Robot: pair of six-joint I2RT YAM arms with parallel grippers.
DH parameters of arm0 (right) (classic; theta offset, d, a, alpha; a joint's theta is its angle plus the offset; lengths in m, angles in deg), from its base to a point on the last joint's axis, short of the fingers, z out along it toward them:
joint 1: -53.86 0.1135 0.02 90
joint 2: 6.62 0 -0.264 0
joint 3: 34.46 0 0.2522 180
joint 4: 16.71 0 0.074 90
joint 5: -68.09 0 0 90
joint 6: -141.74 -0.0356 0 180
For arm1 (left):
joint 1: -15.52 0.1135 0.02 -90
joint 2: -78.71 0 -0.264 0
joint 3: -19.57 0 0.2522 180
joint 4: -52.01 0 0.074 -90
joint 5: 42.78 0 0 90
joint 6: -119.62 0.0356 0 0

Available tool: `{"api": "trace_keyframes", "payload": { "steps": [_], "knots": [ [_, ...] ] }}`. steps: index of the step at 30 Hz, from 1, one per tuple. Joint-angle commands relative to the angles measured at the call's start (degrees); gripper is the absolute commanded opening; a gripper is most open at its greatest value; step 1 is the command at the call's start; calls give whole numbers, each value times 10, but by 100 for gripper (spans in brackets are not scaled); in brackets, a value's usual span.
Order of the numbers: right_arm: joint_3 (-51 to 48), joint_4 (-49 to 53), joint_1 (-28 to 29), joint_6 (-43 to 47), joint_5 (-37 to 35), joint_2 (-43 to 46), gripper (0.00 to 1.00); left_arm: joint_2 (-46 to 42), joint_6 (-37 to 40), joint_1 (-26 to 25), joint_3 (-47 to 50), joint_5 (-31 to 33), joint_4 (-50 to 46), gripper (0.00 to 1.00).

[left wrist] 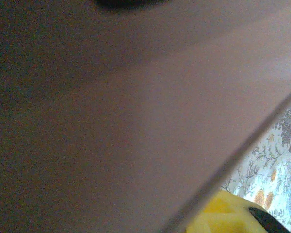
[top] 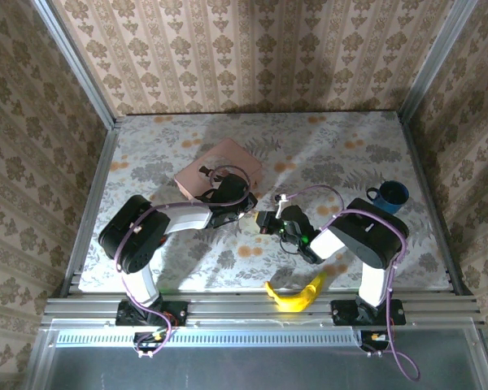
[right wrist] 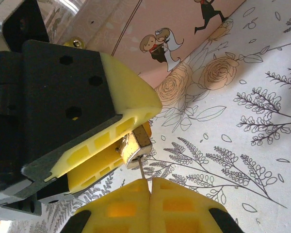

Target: Unlock a padlock with a key

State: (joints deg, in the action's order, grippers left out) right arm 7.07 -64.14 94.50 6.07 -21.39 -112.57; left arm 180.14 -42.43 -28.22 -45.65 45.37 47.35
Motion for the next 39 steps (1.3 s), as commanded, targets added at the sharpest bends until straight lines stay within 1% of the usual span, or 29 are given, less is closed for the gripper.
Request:
{"api": "trace_keyframes", "payload": {
  "steps": [1,4,6,17,24,33,39],
  "knots": [
    [21,-75,-12,-16,27,-13,0,25,-51,-12,14,-102,0,0],
    [29,-84,-26,-20,69,-24,0,20,-58,-13,19,-111,8,0],
    [33,-87,-31,-24,83,-30,0,17,-62,-13,22,-112,6,0],
    [29,-110,-33,-33,92,-39,0,16,-77,-15,22,-116,6,0],
    [23,-95,-50,-30,101,-29,0,18,-75,-15,20,-122,5,0],
    [52,-28,-65,-26,124,-10,0,19,-80,-16,19,-132,0,0],
    [58,-10,-71,-40,147,2,0,25,-83,-19,10,-138,1,0]
  ]
}}
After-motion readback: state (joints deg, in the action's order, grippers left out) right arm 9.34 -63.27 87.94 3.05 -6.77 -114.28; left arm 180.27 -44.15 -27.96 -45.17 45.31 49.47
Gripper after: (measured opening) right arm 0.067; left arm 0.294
